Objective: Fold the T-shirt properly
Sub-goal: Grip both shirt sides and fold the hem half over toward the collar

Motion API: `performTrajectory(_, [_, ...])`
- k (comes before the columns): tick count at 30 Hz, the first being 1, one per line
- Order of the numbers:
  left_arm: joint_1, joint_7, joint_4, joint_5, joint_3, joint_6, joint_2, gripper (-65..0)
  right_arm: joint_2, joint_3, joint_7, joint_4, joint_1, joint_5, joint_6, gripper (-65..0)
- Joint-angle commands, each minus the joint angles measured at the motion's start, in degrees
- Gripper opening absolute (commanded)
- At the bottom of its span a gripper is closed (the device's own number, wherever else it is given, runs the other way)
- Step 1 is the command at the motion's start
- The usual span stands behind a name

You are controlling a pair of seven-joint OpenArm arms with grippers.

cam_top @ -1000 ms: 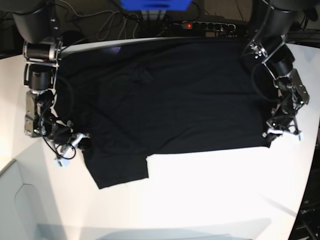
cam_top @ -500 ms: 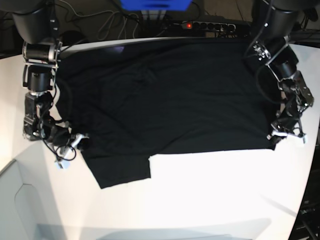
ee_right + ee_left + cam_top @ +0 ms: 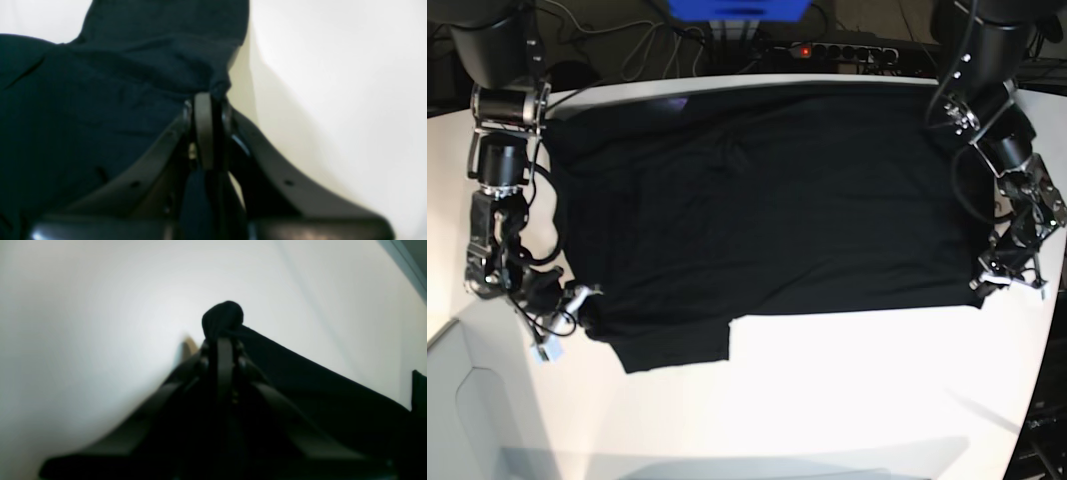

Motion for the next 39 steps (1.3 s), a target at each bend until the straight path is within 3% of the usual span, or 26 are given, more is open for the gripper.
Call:
performTrajectory(1, [-1.3,-1.2,2.4,-0.9,-0.1,-0.7,-1.5,-65.0,1.7,1.6,1.1,2.4,0.2,0.8,-0.6,-64.4])
performTrajectory(6, [4.1,-1.2,11.3,-0.9,-0.1,-0.7,-1.1,-65.0,2.0,7.3,1.1,9.8,-5.8,0.7,-0.6,-64.4])
performTrajectory(14, [12.4,-1.2,24.4,-0.9,2.6,-0.7,0.4,-65.0,3.2,9.3,1.1,16.9,-13.0,0.8,-0.6,-64.4])
performTrajectory(22, [20.8,-1.7,35.2,-0.9,2.6,-0.7,2.3,-65.0,2.9,15.7,1.1,26.1,-21.4,0.7,-0.6,-64.4])
performTrajectory(30, [25.8,-1.9,37.3,-0.9,2.2,-0.7,2.4,-64.9,2.8,19.0,1.1,28.5,-27.7,0.7,-0.6,-64.4])
performTrajectory(39, [29.2,-6.2,36.8,-0.8,2.3,-0.3,2.3,-64.9,3.0,18.8,-0.9,28.4,-32.4,0.5,-0.6,-64.4])
